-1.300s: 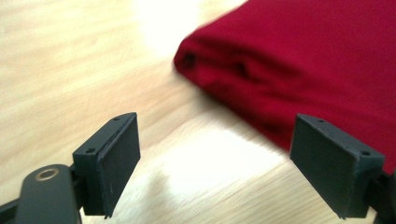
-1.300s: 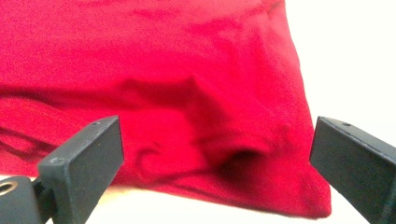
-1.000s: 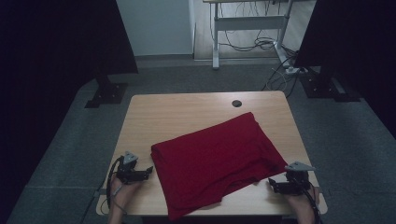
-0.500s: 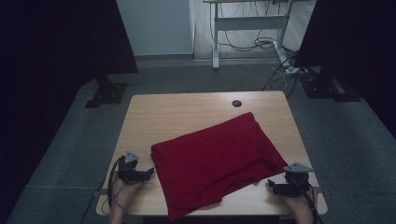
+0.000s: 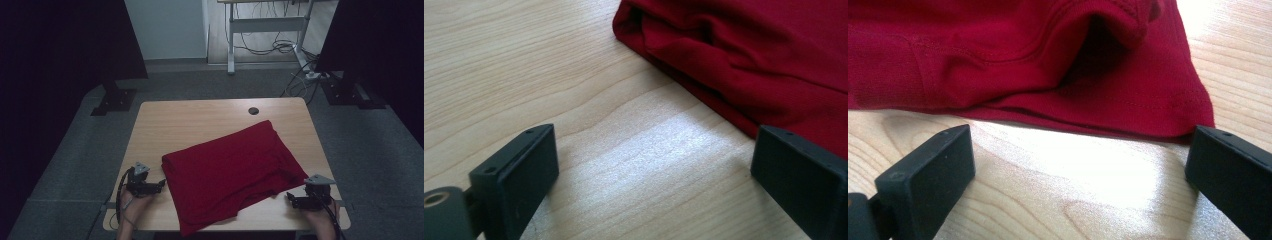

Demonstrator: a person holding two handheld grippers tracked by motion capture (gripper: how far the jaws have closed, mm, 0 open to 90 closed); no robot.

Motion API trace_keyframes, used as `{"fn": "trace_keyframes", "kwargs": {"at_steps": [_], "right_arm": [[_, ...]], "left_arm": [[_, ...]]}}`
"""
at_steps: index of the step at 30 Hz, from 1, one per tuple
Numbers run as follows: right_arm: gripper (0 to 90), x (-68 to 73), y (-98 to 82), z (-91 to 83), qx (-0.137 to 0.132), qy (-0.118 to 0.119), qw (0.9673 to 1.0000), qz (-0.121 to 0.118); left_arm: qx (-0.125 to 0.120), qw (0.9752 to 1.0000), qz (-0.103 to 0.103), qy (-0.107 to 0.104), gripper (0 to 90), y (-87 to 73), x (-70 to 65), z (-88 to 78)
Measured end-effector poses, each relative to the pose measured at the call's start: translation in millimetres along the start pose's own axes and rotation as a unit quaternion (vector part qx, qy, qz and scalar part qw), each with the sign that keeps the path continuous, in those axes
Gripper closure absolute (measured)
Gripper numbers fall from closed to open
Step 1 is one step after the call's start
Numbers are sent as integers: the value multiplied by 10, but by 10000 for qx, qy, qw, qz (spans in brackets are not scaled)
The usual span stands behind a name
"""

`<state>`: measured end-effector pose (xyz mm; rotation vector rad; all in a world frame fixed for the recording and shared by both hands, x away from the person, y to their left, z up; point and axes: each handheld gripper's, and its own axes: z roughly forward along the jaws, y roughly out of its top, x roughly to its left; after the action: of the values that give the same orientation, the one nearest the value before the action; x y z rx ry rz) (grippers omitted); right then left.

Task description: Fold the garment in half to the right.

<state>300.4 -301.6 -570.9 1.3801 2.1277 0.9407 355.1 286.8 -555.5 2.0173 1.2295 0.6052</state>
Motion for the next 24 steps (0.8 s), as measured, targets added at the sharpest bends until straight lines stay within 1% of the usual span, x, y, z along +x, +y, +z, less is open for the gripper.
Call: {"fn": "trace_keyframes", "kwargs": {"at_steps": [3,5,7,8,12,13,14,15,16,17,19,20,22,23,24], "right_arm": [[0,0,0,0,-1,2,10000,-3],[0,-1,-1,-1,-4,5,10000,2],[0,0,-2,-2,-6,4,10000,5],[0,1,-3,-3,-6,3,10000,11],[1,1,-3,-4,-7,2,10000,12],[1,1,-3,-4,-7,2,10000,12],[1,1,-3,-4,-7,2,10000,12],[4,1,-6,-7,-12,2,10000,12],[4,1,-6,-7,-12,2,10000,12],[6,1,-7,-8,-15,0,10000,13],[6,1,-9,-10,-22,-6,10000,20],[11,1,-9,-10,-22,-6,10000,20],[21,1,-15,-18,-38,-10,10000,28],[21,1,-15,-18,-38,-10,10000,28],[24,0,-16,-20,-42,-12,10000,30]], "left_arm": [[-58,10000,-6,-36,71,31,2,-13],[-151,9999,-14,-74,72,95,3,-26],[-151,9999,-14,-74,72,95,3,-26],[-274,9995,-36,-125,72,208,5,-19],[-302,9994,-38,-133,72,236,4,-12],[-347,9993,-34,-148,72,320,2,24],[-347,9993,-34,-148,72,320,2,24],[-388,9991,-30,-158,72,371,-2,50],[-388,9991,-30,-158,72,371,-2,50],[-411,9990,-32,-175,72,426,-13,83],[-411,9990,-32,-175,72,426,-13,83],[-463,9987,-27,-212,72,499,-39,156],[-495,9986,-86,-180,72,518,-57,207],[-495,9986,-86,-180,72,518,-57,207],[-500,9985,-125,-167,72,525,-68,267]]}}
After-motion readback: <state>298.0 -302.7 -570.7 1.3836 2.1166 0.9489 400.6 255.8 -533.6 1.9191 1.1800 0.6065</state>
